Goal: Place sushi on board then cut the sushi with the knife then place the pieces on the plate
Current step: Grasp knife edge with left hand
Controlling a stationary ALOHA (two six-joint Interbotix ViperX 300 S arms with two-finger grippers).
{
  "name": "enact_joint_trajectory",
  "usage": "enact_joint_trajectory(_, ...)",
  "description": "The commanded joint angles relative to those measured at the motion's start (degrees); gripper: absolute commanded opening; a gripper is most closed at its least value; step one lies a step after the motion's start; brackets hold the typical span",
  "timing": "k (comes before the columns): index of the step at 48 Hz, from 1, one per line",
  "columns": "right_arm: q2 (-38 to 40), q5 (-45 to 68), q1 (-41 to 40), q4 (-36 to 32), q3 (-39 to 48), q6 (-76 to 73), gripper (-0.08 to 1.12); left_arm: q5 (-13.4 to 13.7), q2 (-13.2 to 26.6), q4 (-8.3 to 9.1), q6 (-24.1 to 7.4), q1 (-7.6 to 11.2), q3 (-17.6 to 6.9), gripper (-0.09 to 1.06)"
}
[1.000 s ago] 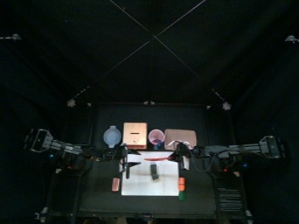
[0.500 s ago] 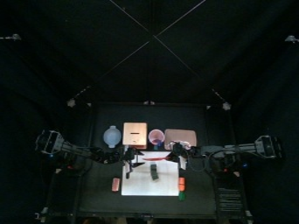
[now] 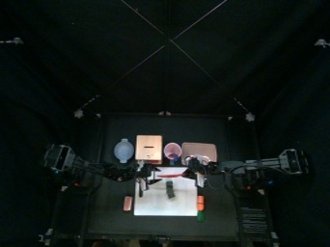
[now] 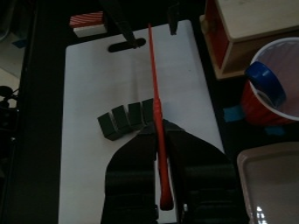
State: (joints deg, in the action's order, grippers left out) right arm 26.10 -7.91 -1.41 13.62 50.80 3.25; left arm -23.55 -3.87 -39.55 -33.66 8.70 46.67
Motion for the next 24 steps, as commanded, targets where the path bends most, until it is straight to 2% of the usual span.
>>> enact_joint_trajectory(1, 0.4, 0.5, 0.2, 0.1, -1.4, 0.0, 0.34, -0.5, 0.1, -0.09, -0.1, -0.09, -1.5, 0.84)
enact_joint_trajectory(8, 0.4, 0.5, 0.2, 0.1, -1.3, 0.0, 0.34, -0.9, 0.6, 0.09, -0.2, -0.26, -1.8, 0.79)
enact_joint_trajectory(24, 0.3, 0.5, 0.4, 0.2, -1.1, 0.0, 0.34, -0.4, 1.0, 0.09, -0.1, -0.26, -1.8, 0.53)
